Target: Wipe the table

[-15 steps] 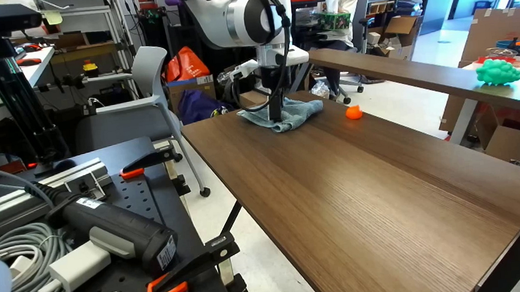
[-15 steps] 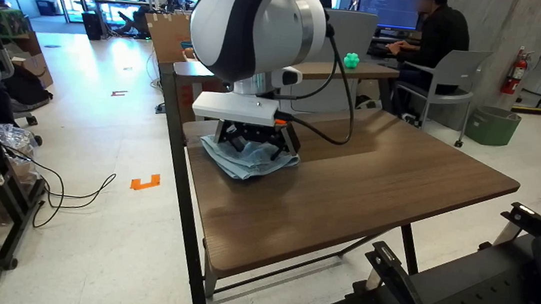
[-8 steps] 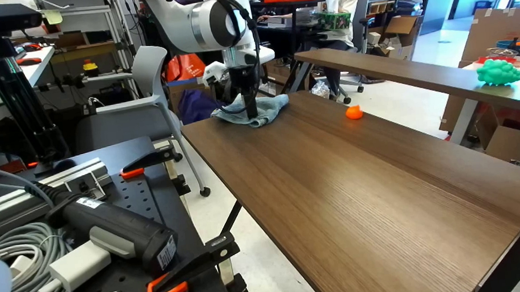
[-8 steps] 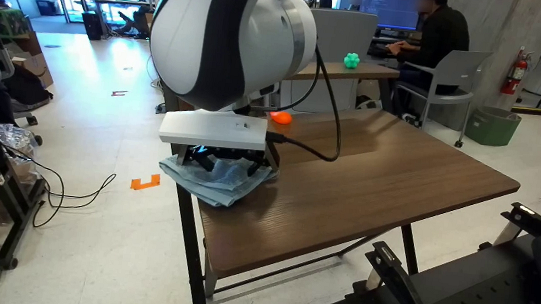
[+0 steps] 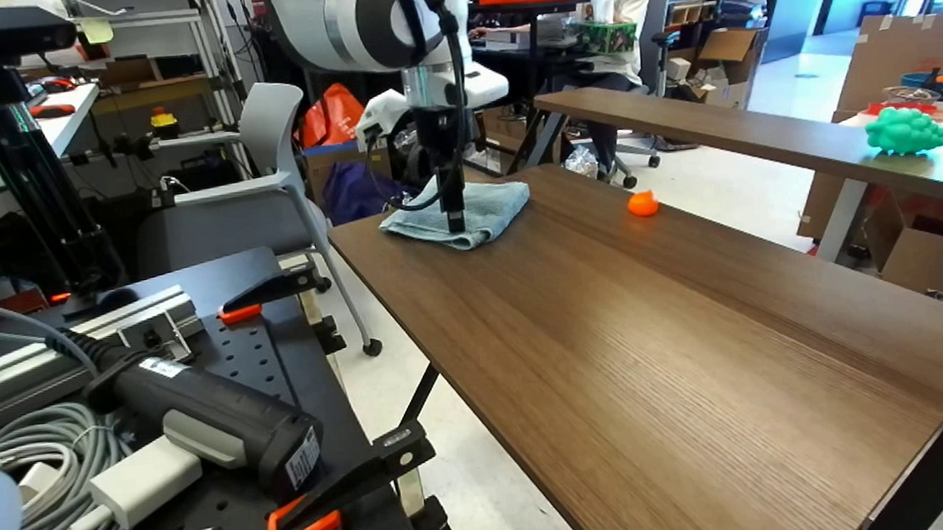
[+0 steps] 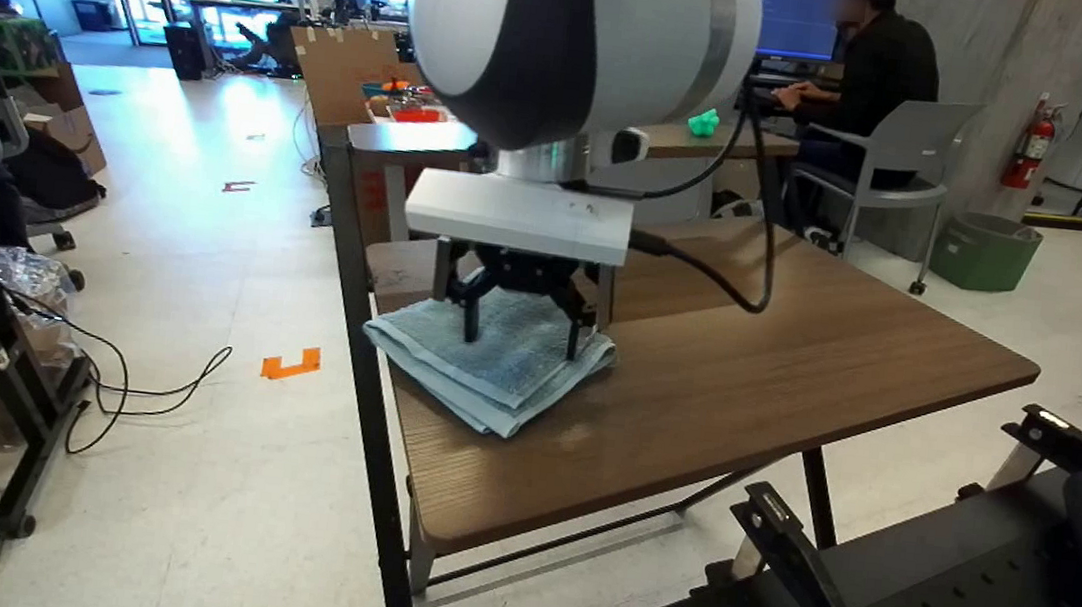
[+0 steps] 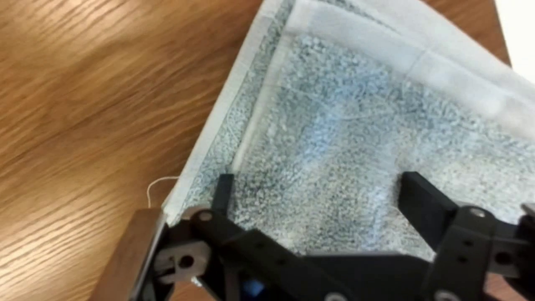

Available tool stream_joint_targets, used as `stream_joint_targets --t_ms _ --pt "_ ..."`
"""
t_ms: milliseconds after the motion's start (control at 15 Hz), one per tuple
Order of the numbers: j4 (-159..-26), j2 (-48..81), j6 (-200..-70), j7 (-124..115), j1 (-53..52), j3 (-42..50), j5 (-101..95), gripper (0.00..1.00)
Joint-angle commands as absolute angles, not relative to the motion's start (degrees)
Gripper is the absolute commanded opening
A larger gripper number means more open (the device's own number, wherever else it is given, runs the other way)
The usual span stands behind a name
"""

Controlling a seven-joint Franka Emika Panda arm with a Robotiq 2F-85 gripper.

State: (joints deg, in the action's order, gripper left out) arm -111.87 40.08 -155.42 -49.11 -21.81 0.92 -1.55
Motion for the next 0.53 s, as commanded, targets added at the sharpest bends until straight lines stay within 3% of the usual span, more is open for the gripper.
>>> stream_joint_targets --t_ms 0,467 --pt "-114.4 36.76 -155.18 -46.98 -14.43 -0.95 6.37 1.0" --pt "-110.78 36.68 -148.38 -47.79 -8.92 -1.27 14.47 1.0"
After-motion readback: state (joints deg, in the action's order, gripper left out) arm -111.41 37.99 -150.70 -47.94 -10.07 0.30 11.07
